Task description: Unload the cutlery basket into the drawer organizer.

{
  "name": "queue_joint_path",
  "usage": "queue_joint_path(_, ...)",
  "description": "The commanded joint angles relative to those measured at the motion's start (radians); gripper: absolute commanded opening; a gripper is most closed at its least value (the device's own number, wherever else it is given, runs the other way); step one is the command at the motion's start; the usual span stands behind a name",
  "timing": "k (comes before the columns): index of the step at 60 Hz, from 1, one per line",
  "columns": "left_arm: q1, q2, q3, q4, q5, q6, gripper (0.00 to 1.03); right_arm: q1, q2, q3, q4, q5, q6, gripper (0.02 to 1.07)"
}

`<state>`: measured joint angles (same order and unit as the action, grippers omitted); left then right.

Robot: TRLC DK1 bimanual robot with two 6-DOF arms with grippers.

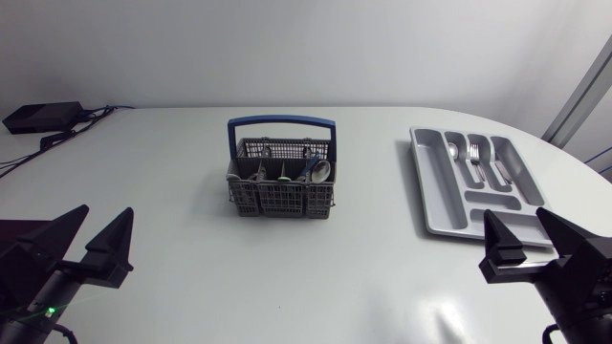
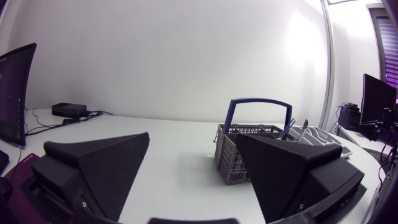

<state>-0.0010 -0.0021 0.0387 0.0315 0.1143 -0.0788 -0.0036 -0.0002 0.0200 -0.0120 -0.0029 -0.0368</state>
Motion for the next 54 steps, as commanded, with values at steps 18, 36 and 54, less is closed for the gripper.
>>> queue_joint_path(18, 0.013, -0.012, -0.019, 0.021, -0.03, -0.007, 0.99, -0.013, -0.007, -0.011, 0.018, 0.009, 0.003, 1.03)
queue_joint_path(36, -0.002, 0.113, 0.125, 0.036, -0.03, -0.018, 0.96, -0.01, 0.124, 0.078, 0.087, 0.011, 0.002, 1.02)
queue_joint_path(54, -0.09, 0.545, 0.354, 0.079, -0.031, -0.03, 0.96, -0.003, 0.483, 0.238, 0.196, 0.009, 0.002, 1.02)
